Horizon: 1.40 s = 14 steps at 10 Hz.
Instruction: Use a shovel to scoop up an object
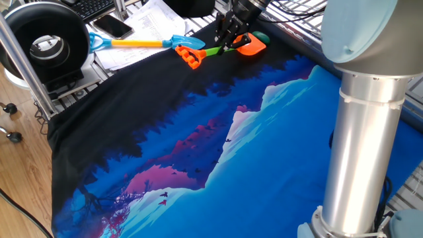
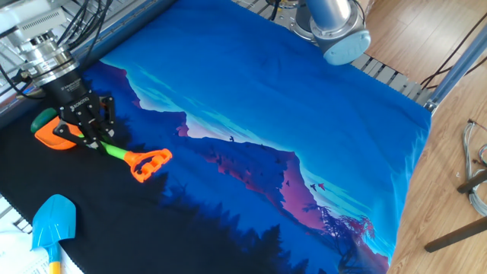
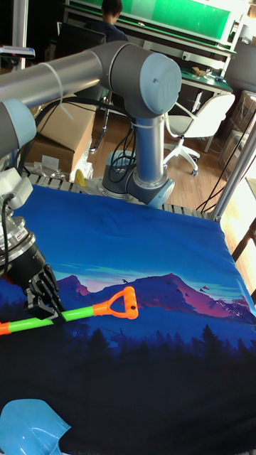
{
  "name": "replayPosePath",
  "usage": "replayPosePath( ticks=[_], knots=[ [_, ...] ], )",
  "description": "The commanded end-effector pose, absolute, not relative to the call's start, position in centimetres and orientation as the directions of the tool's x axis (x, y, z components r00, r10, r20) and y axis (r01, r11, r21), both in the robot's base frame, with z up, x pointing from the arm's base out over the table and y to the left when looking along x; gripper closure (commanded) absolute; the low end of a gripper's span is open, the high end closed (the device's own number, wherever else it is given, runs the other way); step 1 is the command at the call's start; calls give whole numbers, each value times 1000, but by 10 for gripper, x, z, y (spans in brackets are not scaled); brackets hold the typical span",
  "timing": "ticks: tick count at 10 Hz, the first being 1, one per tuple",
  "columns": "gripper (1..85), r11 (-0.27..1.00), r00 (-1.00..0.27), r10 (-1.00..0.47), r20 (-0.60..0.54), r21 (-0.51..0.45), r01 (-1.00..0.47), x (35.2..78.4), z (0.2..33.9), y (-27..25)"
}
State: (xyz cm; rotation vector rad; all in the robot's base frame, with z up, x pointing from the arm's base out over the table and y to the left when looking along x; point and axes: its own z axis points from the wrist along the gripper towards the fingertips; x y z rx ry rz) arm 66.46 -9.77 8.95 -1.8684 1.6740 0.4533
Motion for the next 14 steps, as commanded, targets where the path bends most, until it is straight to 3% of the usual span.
replayPosePath(
  ticks=[1,14],
  knots=[
    [837,-39,164,-777,-607,-213,-976,665,92,-101],
    [837,-57,164,-784,-598,-195,-979,643,69,-130]
  ],
)
